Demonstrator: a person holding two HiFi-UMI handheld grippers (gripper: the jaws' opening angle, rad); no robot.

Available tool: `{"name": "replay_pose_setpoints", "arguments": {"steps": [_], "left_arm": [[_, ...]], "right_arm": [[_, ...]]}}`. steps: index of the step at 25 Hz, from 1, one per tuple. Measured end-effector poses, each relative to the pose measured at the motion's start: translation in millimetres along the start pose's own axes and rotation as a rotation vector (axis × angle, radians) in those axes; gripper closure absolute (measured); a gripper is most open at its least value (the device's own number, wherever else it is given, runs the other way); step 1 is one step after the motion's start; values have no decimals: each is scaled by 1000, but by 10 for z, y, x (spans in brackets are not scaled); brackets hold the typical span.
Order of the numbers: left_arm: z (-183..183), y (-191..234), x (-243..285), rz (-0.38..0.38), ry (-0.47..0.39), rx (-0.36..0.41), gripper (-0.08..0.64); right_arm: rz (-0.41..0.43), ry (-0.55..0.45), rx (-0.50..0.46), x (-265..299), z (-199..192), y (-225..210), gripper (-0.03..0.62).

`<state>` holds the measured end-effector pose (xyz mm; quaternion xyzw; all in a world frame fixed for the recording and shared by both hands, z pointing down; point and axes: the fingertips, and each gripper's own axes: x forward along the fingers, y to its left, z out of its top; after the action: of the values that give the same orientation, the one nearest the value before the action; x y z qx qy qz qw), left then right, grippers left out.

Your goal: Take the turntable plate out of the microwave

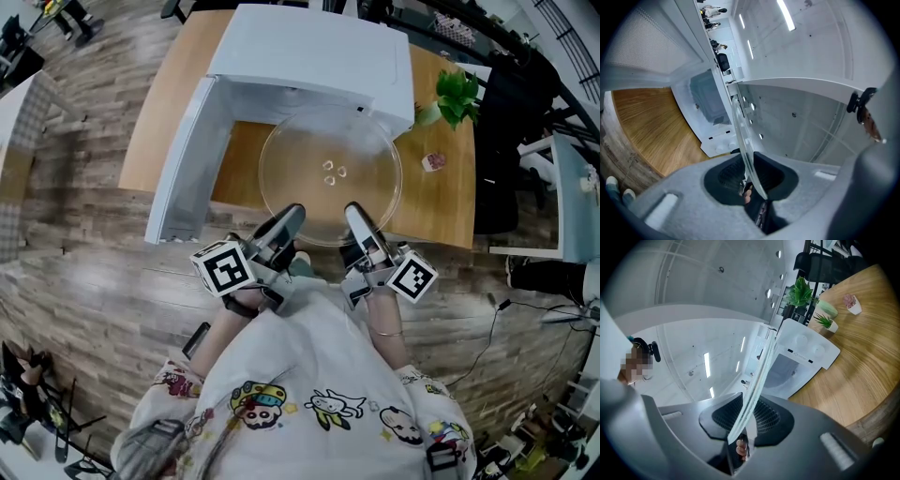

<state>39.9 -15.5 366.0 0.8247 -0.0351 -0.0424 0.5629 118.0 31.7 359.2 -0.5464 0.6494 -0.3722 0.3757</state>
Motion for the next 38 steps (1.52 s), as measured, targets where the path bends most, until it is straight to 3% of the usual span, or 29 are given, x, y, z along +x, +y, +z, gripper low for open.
{"name": "replay_pose_setpoints", "arguments": {"steps": [11,15,20,38], "left_arm": [[55,9,16,6,0,3,505],[26,61,5,19,2,-32,505],[61,44,14,6,0,-5,505],[90,125,-16,22,3,-18,505]], "right_arm": [[8,8,6,59,19,3,509],[1,11,9,62,5,-26,509],[0,16,12,74,-4,-32,509],[-13,32,19,130,-51,-62,509]]}}
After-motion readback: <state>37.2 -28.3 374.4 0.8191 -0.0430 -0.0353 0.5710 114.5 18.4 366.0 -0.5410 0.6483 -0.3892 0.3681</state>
